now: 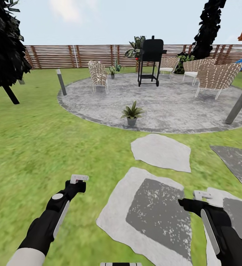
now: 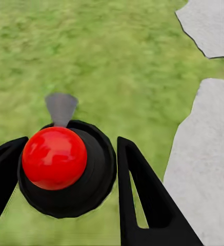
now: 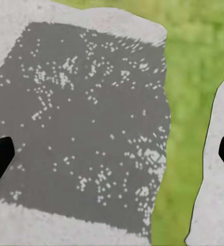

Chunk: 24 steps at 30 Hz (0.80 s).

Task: Pick up the pesticide atomizer in the garden and spray insectifuge to fully cover both potted plants in the garden.

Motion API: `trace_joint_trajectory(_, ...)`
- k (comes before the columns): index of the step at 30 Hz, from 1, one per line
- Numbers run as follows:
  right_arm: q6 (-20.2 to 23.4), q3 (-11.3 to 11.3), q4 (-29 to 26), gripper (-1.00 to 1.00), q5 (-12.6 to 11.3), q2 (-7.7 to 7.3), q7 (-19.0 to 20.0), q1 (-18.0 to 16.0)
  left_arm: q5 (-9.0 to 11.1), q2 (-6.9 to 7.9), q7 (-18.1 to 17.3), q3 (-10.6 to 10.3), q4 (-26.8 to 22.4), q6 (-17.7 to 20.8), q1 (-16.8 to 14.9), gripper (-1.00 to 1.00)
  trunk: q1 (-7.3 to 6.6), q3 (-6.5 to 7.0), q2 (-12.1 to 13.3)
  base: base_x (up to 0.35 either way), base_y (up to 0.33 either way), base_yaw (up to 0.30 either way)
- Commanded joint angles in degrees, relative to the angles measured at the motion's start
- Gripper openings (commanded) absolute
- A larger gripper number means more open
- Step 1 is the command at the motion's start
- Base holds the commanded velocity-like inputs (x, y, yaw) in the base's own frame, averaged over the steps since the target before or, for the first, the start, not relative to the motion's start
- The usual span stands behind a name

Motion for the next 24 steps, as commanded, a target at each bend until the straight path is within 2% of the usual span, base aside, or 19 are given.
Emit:
trace_joint_trajectory(1,0.3,-0.1,-0.1,1.0,-0.3,0.0,0.0,0.0,-0.2,0.03,-0.2,0.0,-0.1,0.3,0.0,-1.0,0.02,-0.05,0.0,0.326,0.119,0.0)
trace_joint_trajectory(7,0.3,-0.1,-0.1,1.0,-0.3,-0.01,0.0,0.0,-0.2,0.03,-0.2,0.0,-0.1,0.3,0.0,-1.0,0.02,-0.05,0.0,0.329,0.095,0.0)
trace_joint_trajectory(24,0.3,0.0,-0.1,1.0,-0.3,0.01,0.0,0.0,-0.2,-0.01,-0.2,0.0,-0.1,0.3,0.0,-1.0,0.02,-0.05,0.0,0.335,0.003,0.0)
